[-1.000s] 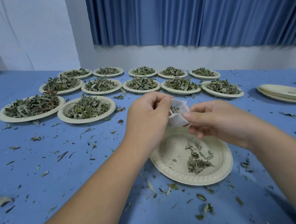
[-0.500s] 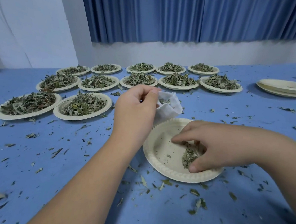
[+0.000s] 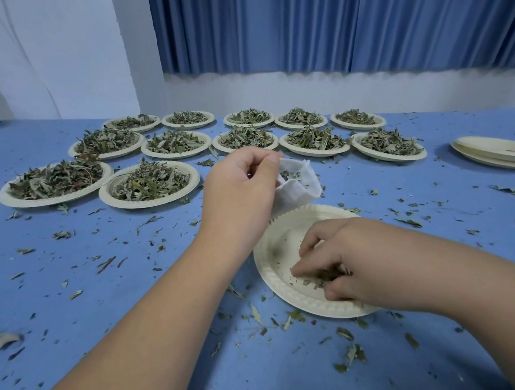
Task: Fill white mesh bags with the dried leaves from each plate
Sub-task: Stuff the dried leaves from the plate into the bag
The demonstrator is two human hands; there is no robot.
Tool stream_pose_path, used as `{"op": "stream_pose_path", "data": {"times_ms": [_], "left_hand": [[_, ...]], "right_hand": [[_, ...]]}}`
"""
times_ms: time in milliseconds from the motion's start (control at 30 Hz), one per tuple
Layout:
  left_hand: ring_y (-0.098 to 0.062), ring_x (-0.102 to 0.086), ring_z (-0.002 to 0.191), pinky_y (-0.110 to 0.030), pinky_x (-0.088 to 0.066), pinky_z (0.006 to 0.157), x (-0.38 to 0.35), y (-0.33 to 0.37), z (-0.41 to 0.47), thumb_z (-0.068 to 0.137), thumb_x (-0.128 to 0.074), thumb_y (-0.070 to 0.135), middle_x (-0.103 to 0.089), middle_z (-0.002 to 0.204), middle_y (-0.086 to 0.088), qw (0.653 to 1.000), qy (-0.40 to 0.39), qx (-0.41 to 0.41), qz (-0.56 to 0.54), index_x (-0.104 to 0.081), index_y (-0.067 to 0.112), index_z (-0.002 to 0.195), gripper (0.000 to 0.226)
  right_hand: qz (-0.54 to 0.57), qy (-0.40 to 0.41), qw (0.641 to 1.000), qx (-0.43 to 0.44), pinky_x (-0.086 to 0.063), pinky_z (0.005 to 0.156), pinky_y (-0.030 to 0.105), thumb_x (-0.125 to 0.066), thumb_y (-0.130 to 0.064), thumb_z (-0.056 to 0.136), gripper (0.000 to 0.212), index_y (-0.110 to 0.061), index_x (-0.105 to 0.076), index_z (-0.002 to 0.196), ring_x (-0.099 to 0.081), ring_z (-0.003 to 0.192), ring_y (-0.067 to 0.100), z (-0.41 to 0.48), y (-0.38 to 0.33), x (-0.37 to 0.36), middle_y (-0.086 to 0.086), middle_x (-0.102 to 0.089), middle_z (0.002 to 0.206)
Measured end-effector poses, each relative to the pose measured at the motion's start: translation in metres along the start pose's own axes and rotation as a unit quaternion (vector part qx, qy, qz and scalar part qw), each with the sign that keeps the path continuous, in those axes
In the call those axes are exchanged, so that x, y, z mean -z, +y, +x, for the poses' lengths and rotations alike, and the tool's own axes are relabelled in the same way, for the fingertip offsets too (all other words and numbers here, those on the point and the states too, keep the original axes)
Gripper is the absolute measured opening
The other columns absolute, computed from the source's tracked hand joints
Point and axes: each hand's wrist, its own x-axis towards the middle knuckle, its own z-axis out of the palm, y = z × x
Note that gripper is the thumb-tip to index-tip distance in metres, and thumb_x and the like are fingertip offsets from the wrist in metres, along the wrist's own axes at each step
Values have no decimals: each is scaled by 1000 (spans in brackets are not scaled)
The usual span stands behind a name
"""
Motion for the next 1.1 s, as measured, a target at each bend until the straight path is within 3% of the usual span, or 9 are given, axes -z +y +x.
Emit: {"op": "stream_pose_path", "data": {"times_ms": [133,233,333,533,733,967,1100], "left_hand": [[-9,-47,53,-35,-47,62,0,0,0,95,-56,20,-54,53,16,1000,1,-1,7,-74,22,85,20],[-9,-47,53,-34,-47,62,0,0,0,95,-56,21,-54,53,16,1000,0,0,7,-73,22,85,19],[-9,-46,53,-33,-46,60,0,0,0,95,-56,22,-55,56,15,1000,-4,-2,14,-74,22,86,20],[-11,-51,58,-44,-55,63,0,1,-1,94,-56,22,-59,60,12,1000,-5,2,15,-74,23,86,20],[-10,-47,52,-29,-45,55,-1,0,-1,94,-56,21,-56,54,15,1000,0,-6,19,-72,26,84,20],[-8,-46,51,-28,-44,54,-1,0,-1,95,-56,21,-56,54,16,1000,-2,-7,24,-72,25,85,19],[-10,-47,52,-31,-45,57,-2,0,-1,95,-56,21,-56,54,15,1000,-2,1,20,-72,24,85,19]], "right_hand": [[11,17,998,-55,-45,89,29,-73,-45,78,68,-45,-38,137,-44,103,3,-2,2,0,-24,-34,120],[-10,16,996,-84,-50,84,37,-71,-52,75,48,-29,-54,114,-52,96,11,-2,3,-2,-13,-45,110],[-3,10,997,-72,-50,84,40,-68,-47,80,42,-21,-61,112,-55,96,15,-2,2,-5,-11,-49,106],[27,21,999,-41,-48,85,30,-66,-34,86,32,-38,-64,118,-51,98,5,0,-4,-7,-20,-51,102],[41,40,998,-33,-51,79,26,-65,-28,88,24,-34,-68,111,-59,90,4,2,-7,-9,-12,-65,97],[43,49,998,-12,-41,59,9,-58,-21,89,19,-33,-71,96,-58,79,0,0,-7,-9,-13,-65,89],[81,57,995,-13,-45,59,9,-58,-18,86,21,-33,-71,91,-59,74,-1,-1,-4,-9,-15,-66,83]]}}
